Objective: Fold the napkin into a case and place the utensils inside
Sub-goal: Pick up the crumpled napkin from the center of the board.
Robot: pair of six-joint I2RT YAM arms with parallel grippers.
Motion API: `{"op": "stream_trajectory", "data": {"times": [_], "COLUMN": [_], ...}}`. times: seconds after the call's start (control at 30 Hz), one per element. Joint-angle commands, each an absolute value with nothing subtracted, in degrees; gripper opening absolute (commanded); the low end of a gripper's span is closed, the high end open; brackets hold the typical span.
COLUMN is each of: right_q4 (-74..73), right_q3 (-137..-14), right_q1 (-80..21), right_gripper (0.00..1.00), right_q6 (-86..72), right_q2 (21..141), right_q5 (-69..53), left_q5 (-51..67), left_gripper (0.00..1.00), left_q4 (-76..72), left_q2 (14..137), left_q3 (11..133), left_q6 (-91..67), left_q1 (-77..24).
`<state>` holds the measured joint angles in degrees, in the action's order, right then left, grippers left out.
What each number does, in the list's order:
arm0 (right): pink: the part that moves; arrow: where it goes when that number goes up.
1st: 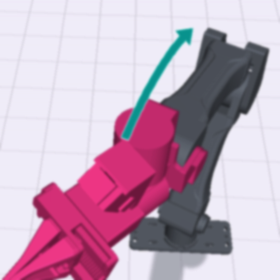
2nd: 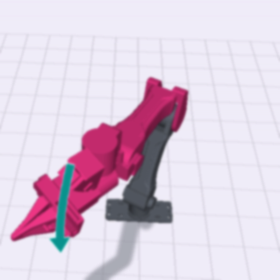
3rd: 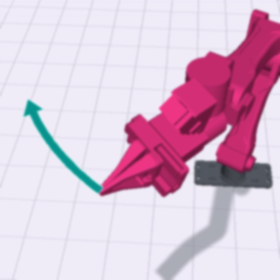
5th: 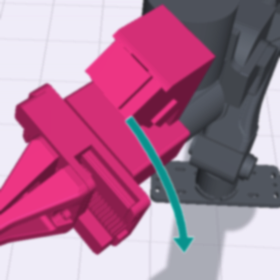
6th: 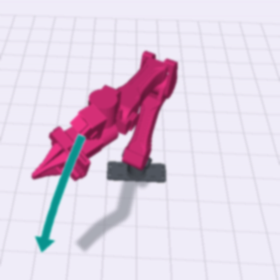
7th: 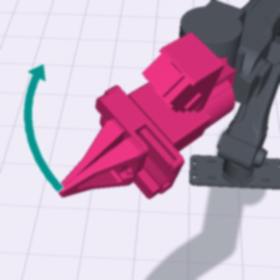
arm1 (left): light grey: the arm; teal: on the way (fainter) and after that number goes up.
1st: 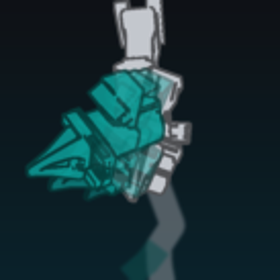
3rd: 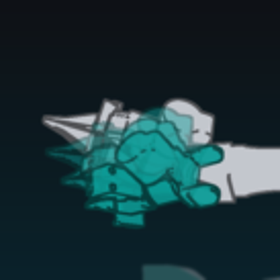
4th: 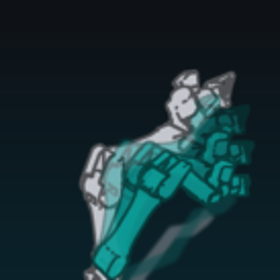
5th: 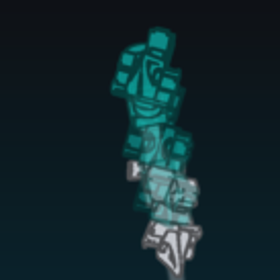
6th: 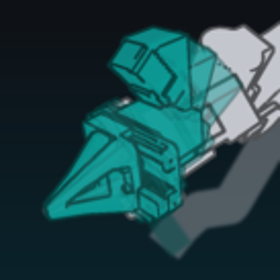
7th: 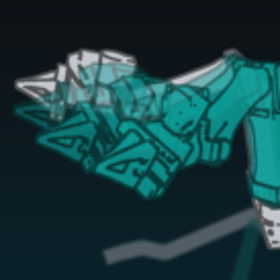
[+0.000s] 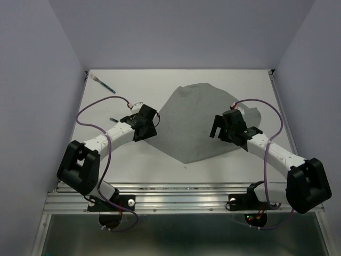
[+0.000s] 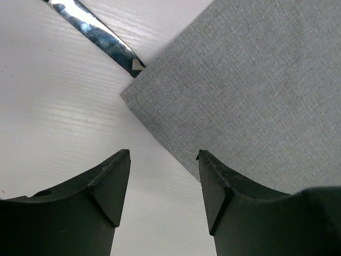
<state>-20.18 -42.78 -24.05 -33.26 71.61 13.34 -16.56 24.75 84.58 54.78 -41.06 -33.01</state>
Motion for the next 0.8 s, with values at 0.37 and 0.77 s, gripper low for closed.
{"op": "stream_trajectory", "data": {"times": [0.37, 0.77], "right_q4": [-19.8, -19.8], "right_q3": [-43.2, -43.0], "right_q1": [-24.1, -24.1], "right_gripper": [0.99, 0.99], "right_q6": [-34.3, -34.3], "right_q2": [70.9, 71.2], "right_q5": [12.8, 12.7], "left_q5": [-12.6, -14.1], "left_gripper": [0.66, 0.54], "left_q4": [11.3, 9.1], "left_q2": [88.3, 97.1], "left_q3": [47.2, 49.7], "left_q6": [-44.3, -44.6], "left_q1": [-25.7, -25.7]}}
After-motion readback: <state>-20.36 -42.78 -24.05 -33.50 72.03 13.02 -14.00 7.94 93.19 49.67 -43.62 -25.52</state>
